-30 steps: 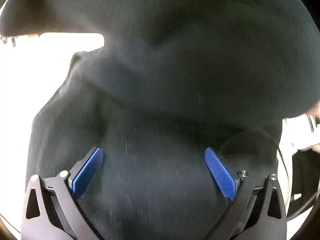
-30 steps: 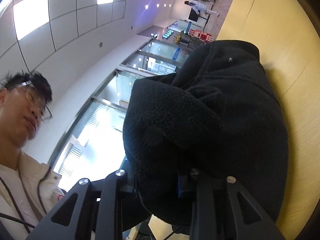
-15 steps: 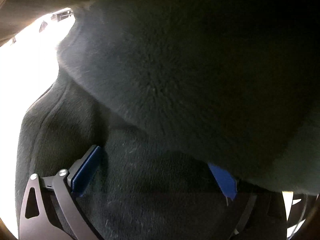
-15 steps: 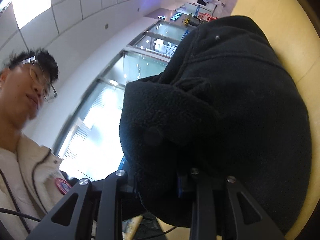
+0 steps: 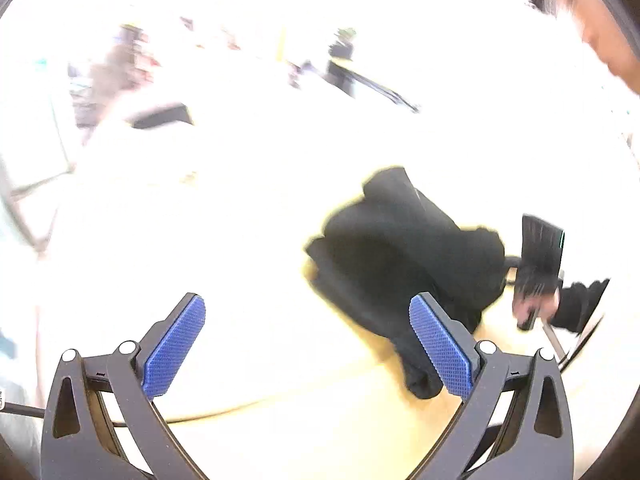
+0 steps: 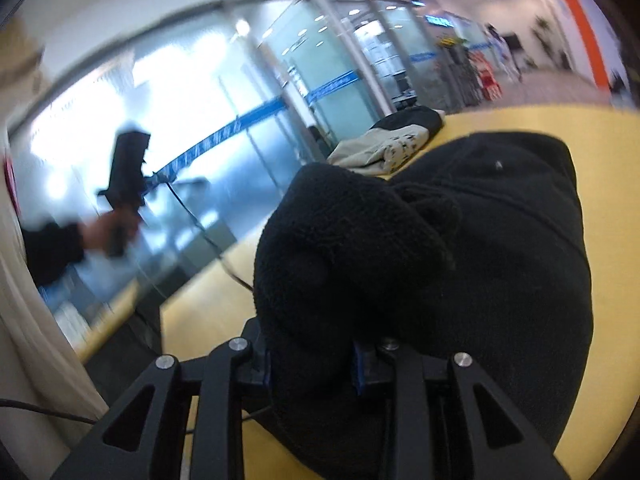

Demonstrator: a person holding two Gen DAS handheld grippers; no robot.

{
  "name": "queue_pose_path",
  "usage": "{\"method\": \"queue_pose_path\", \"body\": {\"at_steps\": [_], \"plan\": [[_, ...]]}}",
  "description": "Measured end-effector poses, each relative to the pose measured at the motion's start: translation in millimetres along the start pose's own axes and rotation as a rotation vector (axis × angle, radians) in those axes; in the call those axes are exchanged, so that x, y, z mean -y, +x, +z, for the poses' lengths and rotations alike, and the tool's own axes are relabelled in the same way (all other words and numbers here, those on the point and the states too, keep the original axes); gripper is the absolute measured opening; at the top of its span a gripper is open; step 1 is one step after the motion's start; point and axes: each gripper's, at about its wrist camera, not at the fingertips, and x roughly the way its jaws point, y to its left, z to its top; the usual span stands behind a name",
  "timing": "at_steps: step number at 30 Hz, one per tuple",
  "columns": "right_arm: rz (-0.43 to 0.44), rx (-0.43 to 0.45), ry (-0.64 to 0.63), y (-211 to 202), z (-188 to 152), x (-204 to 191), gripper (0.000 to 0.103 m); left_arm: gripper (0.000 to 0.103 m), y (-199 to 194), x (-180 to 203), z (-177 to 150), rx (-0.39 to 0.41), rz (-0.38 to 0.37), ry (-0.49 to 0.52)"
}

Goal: Fold clothes

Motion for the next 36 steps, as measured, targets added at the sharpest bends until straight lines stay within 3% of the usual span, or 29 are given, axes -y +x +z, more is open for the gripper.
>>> {"method": "queue_pose_path", "body": {"at_steps": [2, 4, 7, 10, 13, 16, 18, 21, 23, 26, 29, 31, 34, 36], "plan": [[-0.028, -0.050, -0.107, 12, -7, -17, 0.030, 0.103, -36, -3, 19, -0.013, 0.134, 0.028], [-0.011, -0.074, -0.107, 15, -6, -3, 0.030, 0.103, -60, 9, 42, -0.049, 0.289, 0.126], [0.013, -0.047, -0.043, 7, -28, 6, 0.030, 0.103, -108, -13, 87, -0.074, 0.441, 0.199], [-0.010, -0.066, -0.101, 16, -42, -11, 0.031, 0.103, -98, -25, 90, -0.050, 0.468, 0.094], [-0.068, -0.096, -0.210, 34, -42, -27, 0.033, 0.103, -49, -16, 73, -0.086, 0.456, 0.139], [-0.173, -0.117, -0.367, 51, -49, -49, 0.036, 0.103, 70, 9, 46, -0.090, 0.336, 0.144], [-0.262, -0.124, -0.506, 64, -62, -67, 0.045, 0.103, 152, 28, 30, -0.081, 0.225, 0.138], [-0.401, -0.129, -0.711, 78, -90, -93, 0.062, 0.103, 237, 59, 38, -0.046, 0.012, 0.151], [-0.473, -0.127, -0.806, 84, -103, -105, 0.063, 0.103, 286, 88, 55, -0.015, -0.139, 0.189], [-0.482, -0.123, -0.815, 79, -109, -107, 0.063, 0.103, 350, 129, 82, 0.003, -0.382, 0.232], [-0.471, -0.137, -0.869, 74, -116, -107, 0.063, 0.103, 420, 168, 85, -0.062, -0.593, 0.295], [-0.465, -0.163, -0.941, 71, -125, -109, 0.064, 0.103, 459, 188, 70, -0.135, -0.660, 0.388], [-0.412, -0.201, -0.981, 59, -132, -109, 0.063, 0.103, 470, 208, 34, -0.241, -0.680, 0.532], [-0.331, -0.211, -0.944, 39, -130, -107, 0.065, 0.103, 464, 203, 22, -0.212, -0.710, 0.532]]}}
